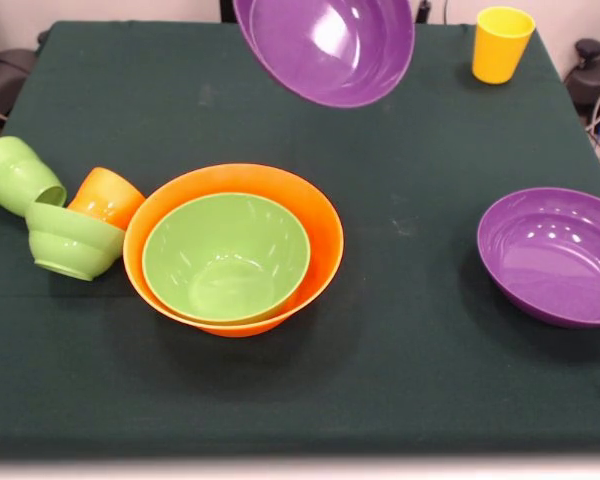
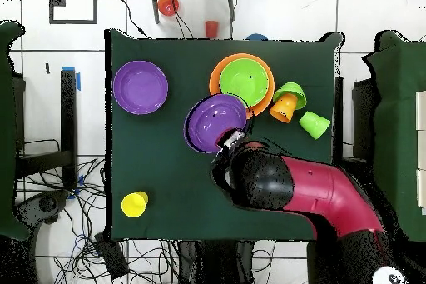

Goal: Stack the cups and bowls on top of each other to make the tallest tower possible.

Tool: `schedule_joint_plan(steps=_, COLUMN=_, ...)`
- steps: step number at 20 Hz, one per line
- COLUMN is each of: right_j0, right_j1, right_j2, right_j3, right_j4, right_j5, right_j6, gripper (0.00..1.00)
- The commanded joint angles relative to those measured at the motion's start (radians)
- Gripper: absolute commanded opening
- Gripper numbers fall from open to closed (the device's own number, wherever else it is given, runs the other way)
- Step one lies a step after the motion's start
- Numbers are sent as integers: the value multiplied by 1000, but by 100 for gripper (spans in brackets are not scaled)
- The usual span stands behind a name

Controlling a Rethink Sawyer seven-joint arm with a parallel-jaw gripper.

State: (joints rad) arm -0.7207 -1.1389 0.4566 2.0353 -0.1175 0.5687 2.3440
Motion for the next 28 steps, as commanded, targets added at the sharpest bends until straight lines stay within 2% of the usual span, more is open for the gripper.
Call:
schedule_joint_plan(steps=1, right_j0=-39, right_j1=6, right_j2=121, right_j3=-10, right_j4=10, right_j5=81, right_j6=-208, gripper=0)
schedule_joint_plan(steps=5, right_j0=-118, right_j1=58, right_j2=192, right_j3=-53, right_j4=43, right_j5=68, right_j6=-228, gripper=0)
schedule_joint_plan(steps=8, right_j0=-175, right_j1=91, right_j2=248, right_j3=-62, right_j4=43, right_j5=36, right_j6=-245, gripper=0)
schedule_joint_plan(steps=11, right_j0=-239, right_j1=162, right_j2=306, right_j3=-63, right_j4=6, right_j5=-41, right_j6=-254, gripper=0)
schedule_joint_plan(steps=15, right_j0=-294, right_j1=240, right_j2=339, right_j3=-69, right_j4=-73, right_j5=-88, right_j6=-258, gripper=0)
schedule_joint_plan(steps=21, right_j0=-395, right_j1=326, right_j2=440, right_j3=-73, right_j4=-130, right_j5=-124, right_j6=-284, gripper=0)
schedule_joint_plan(steps=25, right_j0=-447, right_j1=355, right_j2=511, right_j3=-99, right_j4=-162, right_j5=-111, right_j6=-295, gripper=0)
schedule_joint_plan(steps=28, right_j0=-455, right_j1=349, right_j2=524, right_j3=-114, right_j4=-196, right_j5=-90, right_j6=-288, gripper=0)
